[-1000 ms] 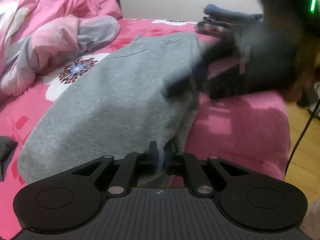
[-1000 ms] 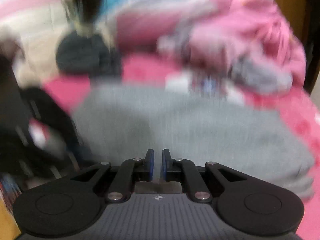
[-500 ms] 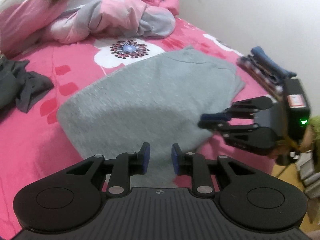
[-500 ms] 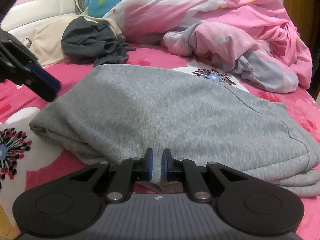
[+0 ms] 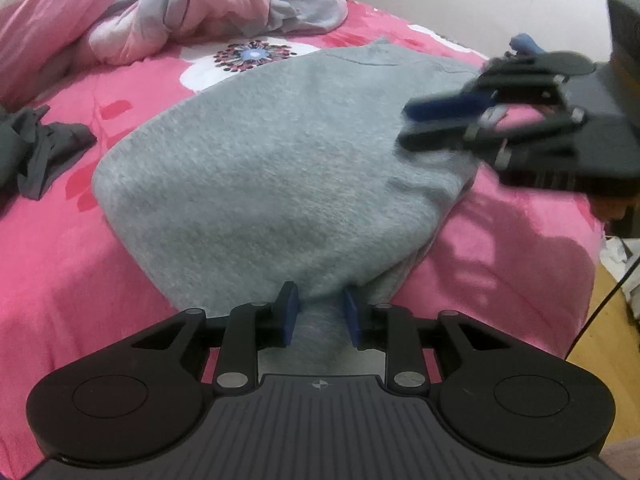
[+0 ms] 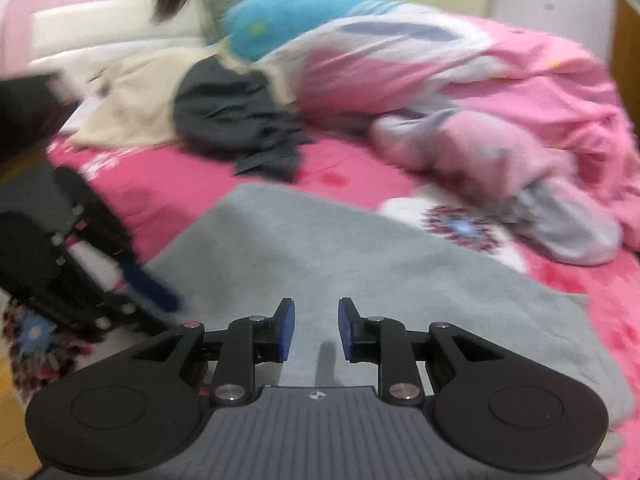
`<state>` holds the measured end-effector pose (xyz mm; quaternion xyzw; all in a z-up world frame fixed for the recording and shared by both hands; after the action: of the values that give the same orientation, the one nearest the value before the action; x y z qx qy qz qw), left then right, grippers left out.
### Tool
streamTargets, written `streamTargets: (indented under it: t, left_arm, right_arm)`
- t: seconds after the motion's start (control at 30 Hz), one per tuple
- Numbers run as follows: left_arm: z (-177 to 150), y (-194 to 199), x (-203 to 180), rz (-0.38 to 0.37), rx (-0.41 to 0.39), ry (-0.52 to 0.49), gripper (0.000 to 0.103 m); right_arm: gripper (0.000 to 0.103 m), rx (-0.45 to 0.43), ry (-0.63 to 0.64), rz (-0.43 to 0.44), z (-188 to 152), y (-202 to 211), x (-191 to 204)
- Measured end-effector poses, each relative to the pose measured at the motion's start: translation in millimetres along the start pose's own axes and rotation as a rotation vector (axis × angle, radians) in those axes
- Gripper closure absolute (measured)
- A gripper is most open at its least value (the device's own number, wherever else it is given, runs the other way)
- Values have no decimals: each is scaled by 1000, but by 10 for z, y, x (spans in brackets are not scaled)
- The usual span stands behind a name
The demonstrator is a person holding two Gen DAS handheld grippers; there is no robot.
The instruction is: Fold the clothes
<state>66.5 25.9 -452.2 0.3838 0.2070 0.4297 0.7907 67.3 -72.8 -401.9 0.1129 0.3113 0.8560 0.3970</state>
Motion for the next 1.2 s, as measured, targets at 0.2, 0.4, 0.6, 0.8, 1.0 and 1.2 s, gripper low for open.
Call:
streamTargets:
  t: [0.2, 0.4, 0.6, 0.8, 1.0, 1.2]
  left_arm:
    - [-7, -26, 26, -5, -2, 18, 76]
    - [-17, -24, 54, -15, -3, 28, 76]
    - [-7, -29, 51, -11, -3, 38, 75]
    - [10, -16, 90, -33, 10, 63, 75]
    - [29, 193, 327, -65, 65, 226, 68]
    - [-46, 302, 913, -70, 117, 526, 56]
  right_arm:
    - [78, 50, -65, -5, -268, -189, 7]
    - [78, -29, -162, -179, 77, 76, -648]
    - [78, 98, -344, -310, -534, -126, -1344]
    - [78, -4, -260, -182, 38, 91, -809]
    - [76, 18, 38, 59, 133, -37, 253]
    - [46, 49, 169, 153, 95, -152, 712]
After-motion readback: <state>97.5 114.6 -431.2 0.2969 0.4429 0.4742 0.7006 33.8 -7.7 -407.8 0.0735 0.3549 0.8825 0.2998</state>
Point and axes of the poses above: each gripper's, at about its wrist camera, not at the fingertips, and y roughly against the way its jaws point, x to its left, z to its top, the point moved 10 cm from there along -y, roughly the way its jaws point, and after that the axes turned 7 degrees about z, right-handed, at the moved point
